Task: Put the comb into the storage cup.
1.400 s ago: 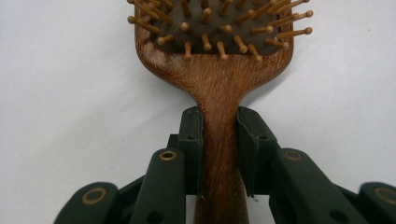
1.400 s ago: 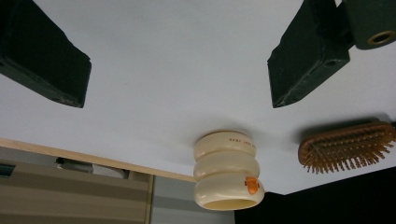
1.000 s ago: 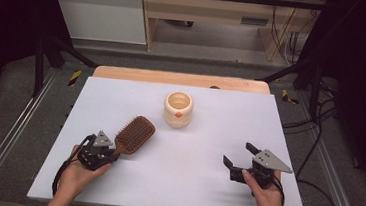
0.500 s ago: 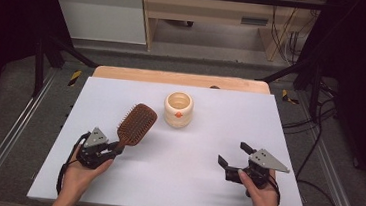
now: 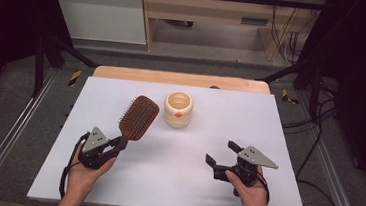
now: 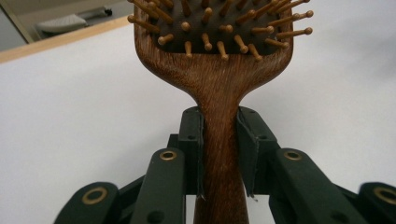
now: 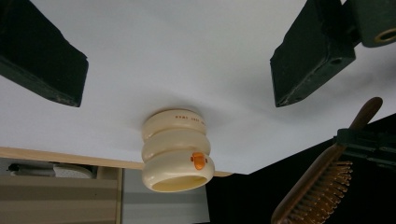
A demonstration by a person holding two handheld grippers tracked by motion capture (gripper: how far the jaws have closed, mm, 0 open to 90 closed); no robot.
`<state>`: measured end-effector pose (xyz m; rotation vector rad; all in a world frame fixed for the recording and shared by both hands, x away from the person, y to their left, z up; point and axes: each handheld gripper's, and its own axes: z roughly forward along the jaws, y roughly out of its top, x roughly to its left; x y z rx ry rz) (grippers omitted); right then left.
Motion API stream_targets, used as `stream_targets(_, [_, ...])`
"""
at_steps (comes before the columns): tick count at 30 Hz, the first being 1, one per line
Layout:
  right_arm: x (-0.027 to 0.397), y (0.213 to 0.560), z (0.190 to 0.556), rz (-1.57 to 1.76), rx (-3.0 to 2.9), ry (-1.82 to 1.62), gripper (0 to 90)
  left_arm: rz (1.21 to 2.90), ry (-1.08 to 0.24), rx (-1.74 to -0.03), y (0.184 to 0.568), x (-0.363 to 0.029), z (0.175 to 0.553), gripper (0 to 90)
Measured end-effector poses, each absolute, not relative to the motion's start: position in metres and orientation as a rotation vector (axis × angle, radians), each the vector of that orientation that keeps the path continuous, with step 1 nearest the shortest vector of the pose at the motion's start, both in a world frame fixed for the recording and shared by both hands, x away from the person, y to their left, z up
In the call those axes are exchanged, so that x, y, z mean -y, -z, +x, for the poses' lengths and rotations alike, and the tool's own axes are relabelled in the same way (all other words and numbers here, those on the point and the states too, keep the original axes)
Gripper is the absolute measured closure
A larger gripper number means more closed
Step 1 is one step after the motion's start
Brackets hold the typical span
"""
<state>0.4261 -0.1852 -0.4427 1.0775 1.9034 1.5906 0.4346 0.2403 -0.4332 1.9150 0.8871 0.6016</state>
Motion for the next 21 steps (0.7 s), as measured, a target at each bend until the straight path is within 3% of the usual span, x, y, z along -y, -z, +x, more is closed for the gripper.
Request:
stream_targets(10, [0.139, 0.421, 0.445, 1.091, -1.923, -1.732, 6.0, 1.885, -0.604, -0.818, 0.43, -0.226, 0.429, 72.5])
stream_targets(21, [0.117, 0.399, 0.464, 1.096, -1.874, -1.817, 5.6, 1.875, -0.595, -0.758, 0.426, -0.202, 0.436, 72.6])
